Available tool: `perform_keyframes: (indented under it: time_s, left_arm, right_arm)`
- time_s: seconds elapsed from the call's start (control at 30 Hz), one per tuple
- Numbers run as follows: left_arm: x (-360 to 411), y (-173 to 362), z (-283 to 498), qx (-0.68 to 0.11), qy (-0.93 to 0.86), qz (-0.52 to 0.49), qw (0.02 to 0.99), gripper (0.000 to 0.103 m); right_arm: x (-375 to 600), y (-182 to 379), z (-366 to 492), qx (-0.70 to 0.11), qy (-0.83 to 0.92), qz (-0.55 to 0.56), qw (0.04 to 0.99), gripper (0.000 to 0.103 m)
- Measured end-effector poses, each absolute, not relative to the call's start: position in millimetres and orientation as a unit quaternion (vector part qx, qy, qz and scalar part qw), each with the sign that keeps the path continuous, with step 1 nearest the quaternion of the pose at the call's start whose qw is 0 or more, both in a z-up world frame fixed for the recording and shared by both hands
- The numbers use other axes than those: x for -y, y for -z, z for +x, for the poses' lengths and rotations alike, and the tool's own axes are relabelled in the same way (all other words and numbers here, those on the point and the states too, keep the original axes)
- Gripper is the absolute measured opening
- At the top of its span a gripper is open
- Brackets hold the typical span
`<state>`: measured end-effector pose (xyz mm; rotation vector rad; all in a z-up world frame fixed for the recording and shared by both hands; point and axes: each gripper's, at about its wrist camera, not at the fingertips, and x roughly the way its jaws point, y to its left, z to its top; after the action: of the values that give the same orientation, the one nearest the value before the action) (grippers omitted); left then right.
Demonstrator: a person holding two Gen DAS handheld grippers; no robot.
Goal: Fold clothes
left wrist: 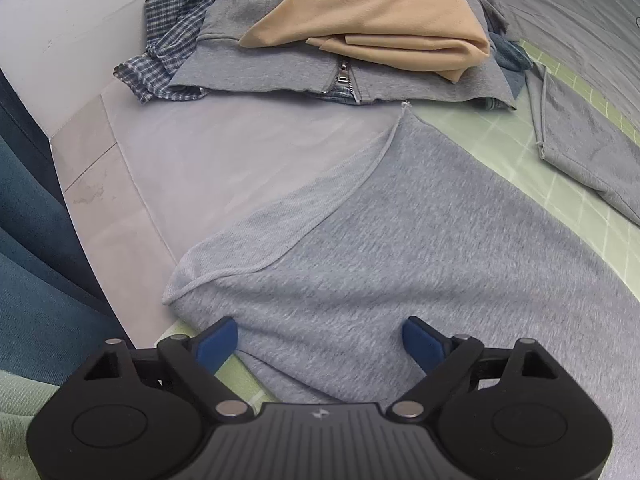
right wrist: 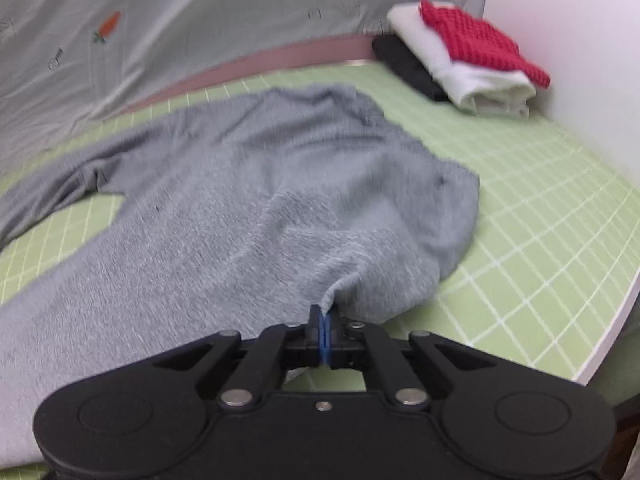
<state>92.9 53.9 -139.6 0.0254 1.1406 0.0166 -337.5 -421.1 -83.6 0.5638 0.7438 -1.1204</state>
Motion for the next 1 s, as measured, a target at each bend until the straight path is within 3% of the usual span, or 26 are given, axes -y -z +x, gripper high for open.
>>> perform_keyframes:
  time_s: [0.07,0.27,0.33,0.4,0.47,0.6,0.87,1.0]
  left_arm:
    - [-56.5,140.0,93.3,-0.538,-0.011,0.013,0.843,0.091]
    - [-55.5,140.3,94.7,-0.545,-0.031,0.019,0.838,0.096]
    - [-50.4,137.5,93.1,-0.542,-0.039,0.039,0.838,0.093]
    - [-42.5,131.0,88.4,-0.536,-0.042,0.049,0.842,0.093]
    - [-33.7,120.9,81.8,-0.527,-0.038,0.038,0.848,0.093]
    - [4.7,106.9,66.5,-0.519,-0.014,0.033,0.854,0.094]
    - [122.0,122.3,21.1,-0.542,0.084,0.06,0.834,0.094]
    - [165.7,130.9,1.5,-0.558,0.11,0.084,0.819,0.094]
  right_arm:
    - [409.1,70.1,-342.6,-0.304,0.513,0.267,0.757,0.001]
    - [414.2,102.1,-336.3,-0.378,0.493,0.244,0.745,0.002]
    - [407.4,95.9,-335.3,-0.375,0.479,0.228,0.76,0.01]
    - [412.8,98.3,-338.8,-0.375,0.479,0.24,0.756,0.042]
    - [423.3,98.3,-350.6,-0.355,0.486,0.273,0.75,0.044]
    - [449.1,93.2,-378.7,-0.307,0.504,0.319,0.742,0.06]
    - [529.0,111.4,-436.2,-0.235,0.54,0.399,0.703,0.07]
    - [576.1,123.7,-449.8,-0.216,0.546,0.424,0.689,0.069]
